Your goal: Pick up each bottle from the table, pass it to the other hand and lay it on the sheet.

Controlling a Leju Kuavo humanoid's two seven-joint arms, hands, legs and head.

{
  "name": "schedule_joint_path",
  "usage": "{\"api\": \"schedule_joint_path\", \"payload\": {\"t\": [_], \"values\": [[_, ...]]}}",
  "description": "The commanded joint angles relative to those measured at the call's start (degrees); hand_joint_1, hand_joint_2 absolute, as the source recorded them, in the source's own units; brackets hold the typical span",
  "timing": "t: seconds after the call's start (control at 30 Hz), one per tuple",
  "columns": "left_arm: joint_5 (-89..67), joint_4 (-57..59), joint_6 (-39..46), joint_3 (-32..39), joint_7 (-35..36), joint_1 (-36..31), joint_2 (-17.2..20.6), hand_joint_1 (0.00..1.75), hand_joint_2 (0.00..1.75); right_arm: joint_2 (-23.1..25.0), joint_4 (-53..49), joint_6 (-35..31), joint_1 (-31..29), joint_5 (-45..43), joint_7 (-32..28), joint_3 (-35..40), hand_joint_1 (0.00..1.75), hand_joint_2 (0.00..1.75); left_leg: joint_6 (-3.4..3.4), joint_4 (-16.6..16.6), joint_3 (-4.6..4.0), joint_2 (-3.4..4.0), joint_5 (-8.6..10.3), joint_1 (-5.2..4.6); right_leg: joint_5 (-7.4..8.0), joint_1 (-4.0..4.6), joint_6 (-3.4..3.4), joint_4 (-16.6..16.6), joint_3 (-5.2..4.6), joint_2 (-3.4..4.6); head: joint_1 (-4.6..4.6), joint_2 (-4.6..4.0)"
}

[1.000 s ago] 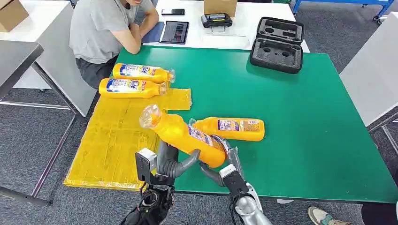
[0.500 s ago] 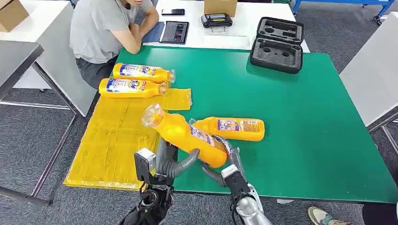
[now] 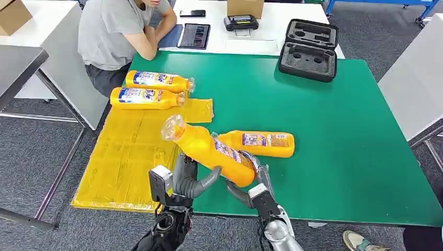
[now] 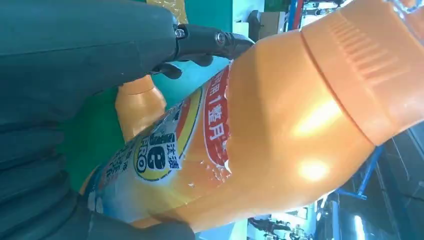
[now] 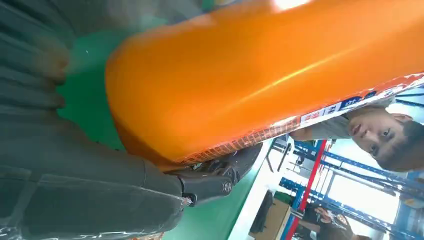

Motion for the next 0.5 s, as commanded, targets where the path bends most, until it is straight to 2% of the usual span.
{"api": "schedule_joint_path", "payload": {"t": [0.03, 0.1, 0.3, 0.33, 0.37, 0.4, 0.5], "values": [[0.17, 2.40, -0.42, -0.03, 0.30, -1.48, 1.62, 1.54, 1.75, 0.15, 1.51, 0.70, -0.95, 0.30, -0.18, -0.76, 1.75, 1.75, -0.08, -0.05, 0.31, 0.03, -0.11, 0.02, -0.10, 0.03, -0.09, -0.05, 0.30, 0.04, 0.00, 0.00], [-0.01, 2.37, -0.49, -0.20, 0.30, -1.45, 1.74, 1.75, 1.75, 0.18, 1.65, 0.72, -0.92, 0.44, -0.18, -0.70, 1.75, 1.75, -0.05, -0.06, 0.20, 0.02, -0.06, 0.01, -0.05, 0.01, -0.06, -0.05, 0.18, 0.02, 0.00, 0.00], [0.67, 1.54, -2.27, -0.13, 0.30, -1.15, 2.04, 1.75, 1.75, 0.37, 3.46, 0.92, -1.46, 1.23, -0.18, -0.18, 1.75, 1.75, -0.06, -0.07, 0.20, 0.05, -0.06, 0.00, -0.05, 0.01, -0.06, -0.05, 0.18, 0.05, 0.00, 0.00], [0.97, 1.60, -3.14, -0.20, 0.30, -1.14, 2.01, 1.75, 1.75, 0.61, 4.62, 0.89, -1.92, 1.61, -0.18, 0.25, 1.75, 1.75, -0.12, -0.11, 0.57, 0.09, -0.20, 0.03, -0.17, 0.04, -0.15, -0.09, 0.53, 0.10, 0.00, 0.00], [0.64, 1.28, -3.25, -0.30, 0.30, -1.07, 2.00, 1.75, 1.75, 0.89, 5.76, 0.08, -2.33, 2.17, -0.18, 0.64, 1.75, 1.75, -0.06, -0.07, 0.22, 0.07, -0.06, 0.01, -0.04, 0.02, -0.07, -0.06, 0.19, 0.08, 0.00, 0.00], [0.42, 1.09, -3.32, -0.47, 0.30, -1.03, 1.97, 1.75, 1.75, 1.17, 6.85, -0.40, -2.72, 2.49, -0.18, 1.07, 1.75, 1.75, -0.10, -0.09, 0.44, 0.10, -0.16, 0.02, -0.12, 0.03, -0.12, -0.07, 0.40, 0.11, 0.00, 0.00], [0.20, 0.92, -3.31, -0.63, 0.30, -1.10, 1.94, 1.75, 1.75, 1.41, 8.66, -1.09, -3.27, 2.99, -0.18, 1.80, 1.75, 1.75, -0.06, -0.07, 0.23, 0.10, -0.07, 0.02, -0.04, 0.02, -0.07, -0.06, 0.20, 0.11, 0.00, 0.00]]}}
